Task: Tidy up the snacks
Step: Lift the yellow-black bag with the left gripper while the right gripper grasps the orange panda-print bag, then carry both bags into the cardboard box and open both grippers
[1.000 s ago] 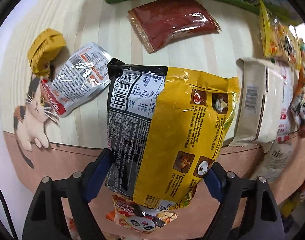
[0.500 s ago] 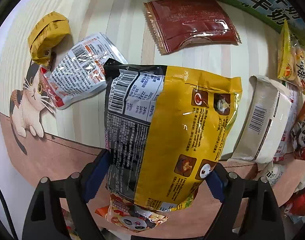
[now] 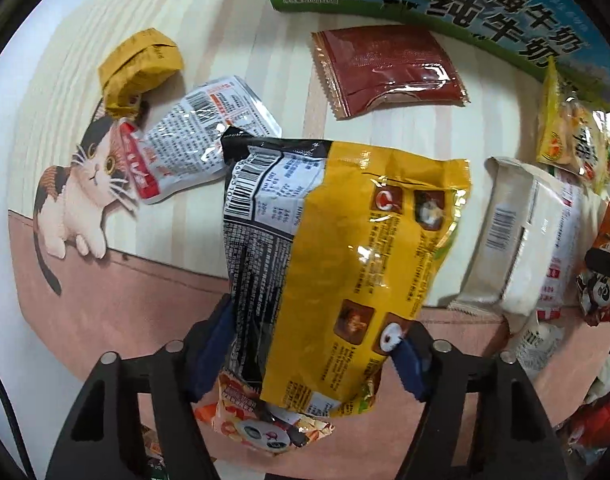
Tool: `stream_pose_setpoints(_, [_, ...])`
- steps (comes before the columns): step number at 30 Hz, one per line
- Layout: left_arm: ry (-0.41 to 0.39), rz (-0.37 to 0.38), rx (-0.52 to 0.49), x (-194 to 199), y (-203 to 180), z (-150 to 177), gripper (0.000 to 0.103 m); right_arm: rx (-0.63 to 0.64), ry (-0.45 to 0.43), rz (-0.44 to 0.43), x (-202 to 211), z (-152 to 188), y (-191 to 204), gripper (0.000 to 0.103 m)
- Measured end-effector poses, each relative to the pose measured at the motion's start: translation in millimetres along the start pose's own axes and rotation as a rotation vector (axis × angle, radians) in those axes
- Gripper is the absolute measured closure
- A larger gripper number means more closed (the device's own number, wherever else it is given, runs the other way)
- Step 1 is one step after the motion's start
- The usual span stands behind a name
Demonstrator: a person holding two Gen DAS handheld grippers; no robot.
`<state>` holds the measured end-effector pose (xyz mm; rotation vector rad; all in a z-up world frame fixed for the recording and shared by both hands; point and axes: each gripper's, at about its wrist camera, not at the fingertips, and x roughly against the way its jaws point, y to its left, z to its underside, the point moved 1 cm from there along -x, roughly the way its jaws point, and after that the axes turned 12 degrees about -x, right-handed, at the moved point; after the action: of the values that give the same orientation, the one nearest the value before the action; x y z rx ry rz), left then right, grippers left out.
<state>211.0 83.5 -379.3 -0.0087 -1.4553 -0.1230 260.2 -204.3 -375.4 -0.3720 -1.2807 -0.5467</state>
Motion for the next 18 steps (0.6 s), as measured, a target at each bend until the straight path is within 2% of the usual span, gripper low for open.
stream_pose_setpoints(6, [-0.009, 0.011, 0.025, 11, 16, 26, 0.039, 0.132, -0.019, -0.029, 32, 37, -1, 0.057])
stream_pose_setpoints(9, [-0.033, 0.033, 0.036, 36, 23, 40, 0.04, 0.216, -0.038, -0.055, 54, 63, 10, 0.057])
stream_pose_setpoints(12, [-0.079, 0.058, 0.031, 68, 30, 44, 0.04, 0.272, -0.042, -0.102, 72, 65, 30, 0.057])
stream_pose_setpoints(14, [-0.125, 0.091, 0.026, 100, 32, 42, 0.04, 0.313, -0.059, -0.138, 92, 71, 41, 0.057])
stream_pose_setpoints(18, [-0.215, 0.161, 0.002, 138, 17, 0, 0.04, 0.371, -0.108, -0.228, 147, 64, 63, 0.057])
